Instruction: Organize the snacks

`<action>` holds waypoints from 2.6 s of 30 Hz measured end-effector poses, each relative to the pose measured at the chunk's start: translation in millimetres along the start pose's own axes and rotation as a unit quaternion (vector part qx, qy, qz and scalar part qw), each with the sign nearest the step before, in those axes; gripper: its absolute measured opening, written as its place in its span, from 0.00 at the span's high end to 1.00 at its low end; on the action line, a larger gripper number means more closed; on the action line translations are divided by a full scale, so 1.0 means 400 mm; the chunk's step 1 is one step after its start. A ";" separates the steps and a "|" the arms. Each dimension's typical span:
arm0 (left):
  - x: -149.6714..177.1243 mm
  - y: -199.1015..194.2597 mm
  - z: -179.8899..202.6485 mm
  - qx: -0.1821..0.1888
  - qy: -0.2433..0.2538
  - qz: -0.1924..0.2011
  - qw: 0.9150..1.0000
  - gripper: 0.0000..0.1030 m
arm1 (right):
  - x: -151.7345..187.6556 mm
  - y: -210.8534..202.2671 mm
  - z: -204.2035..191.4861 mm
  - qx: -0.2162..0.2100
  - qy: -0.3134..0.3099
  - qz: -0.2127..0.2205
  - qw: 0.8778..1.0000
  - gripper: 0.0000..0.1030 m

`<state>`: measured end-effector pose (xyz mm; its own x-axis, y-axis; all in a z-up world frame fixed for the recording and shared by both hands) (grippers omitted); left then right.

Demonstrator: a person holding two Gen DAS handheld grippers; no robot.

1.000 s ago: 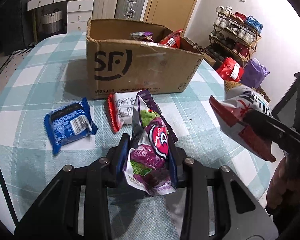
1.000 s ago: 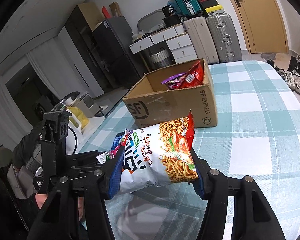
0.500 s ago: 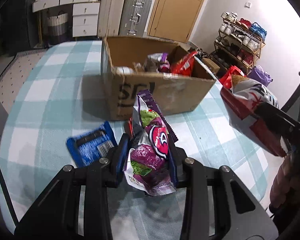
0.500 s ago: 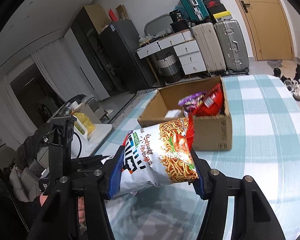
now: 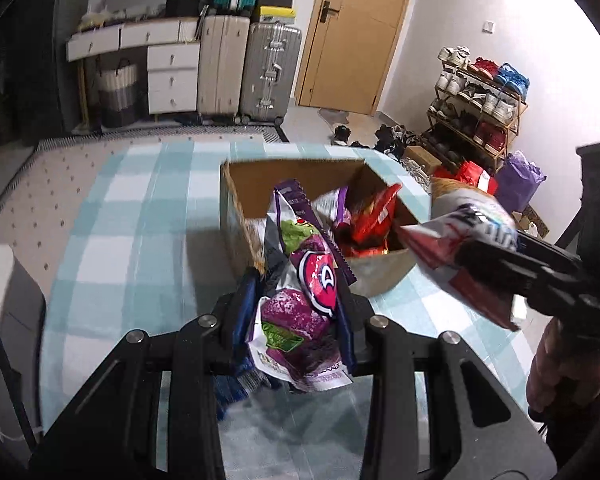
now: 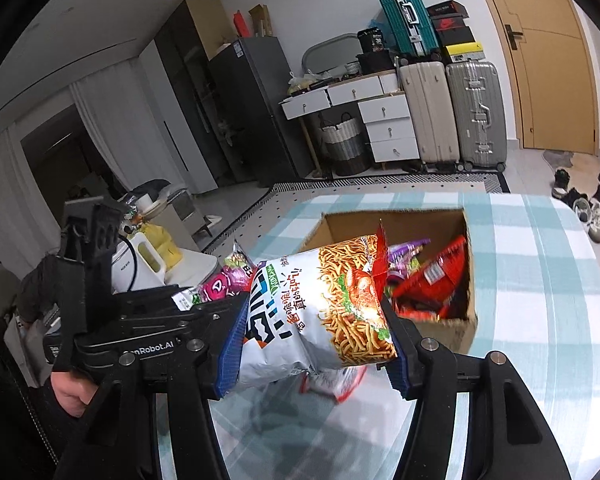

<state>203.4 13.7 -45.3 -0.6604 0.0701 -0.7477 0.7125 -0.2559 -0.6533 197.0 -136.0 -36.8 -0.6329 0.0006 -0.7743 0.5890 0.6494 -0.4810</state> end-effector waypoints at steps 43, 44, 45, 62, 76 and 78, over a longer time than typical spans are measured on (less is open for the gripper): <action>0.244 0.014 -0.052 0.071 -0.078 -0.072 0.992 0.55 | 0.052 0.061 0.076 0.003 0.051 -0.025 0.998 0.42; 0.250 0.013 -0.046 0.073 -0.079 -0.072 0.992 0.55 | 0.054 0.060 0.073 0.002 0.051 -0.025 0.998 0.42; 0.254 0.011 -0.040 0.073 -0.078 -0.073 0.992 0.54 | 0.053 0.060 0.071 0.001 0.051 -0.025 0.998 0.42; 0.299 0.100 -0.011 0.079 -0.080 -0.127 0.985 0.54 | 0.063 0.038 0.064 0.004 0.051 -0.024 0.998 0.42; 0.301 0.131 0.042 0.088 -0.042 -0.132 0.986 0.71 | 0.084 0.032 0.074 0.005 0.059 -0.029 0.998 0.42; 0.295 0.127 0.039 0.079 -0.041 -0.128 0.988 0.72 | 0.084 0.033 0.074 0.004 0.059 -0.029 0.998 0.42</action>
<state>158.0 -6.1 -165.0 -0.8359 0.0760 -0.5436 0.4774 -0.3881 -0.7883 198.5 -149.9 -81.5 -0.7210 0.0525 -0.6910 0.5528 0.6448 -0.5278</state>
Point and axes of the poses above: each gripper's, at about its wrist camera, not at the fingertips, and y roughly the way its jaws point, z to its right, x to its underside, the point moved 5 cm from there along y, roughly the way its jaws point, and after that the axes turned 6 degrees about y, right-handed, at the moved point
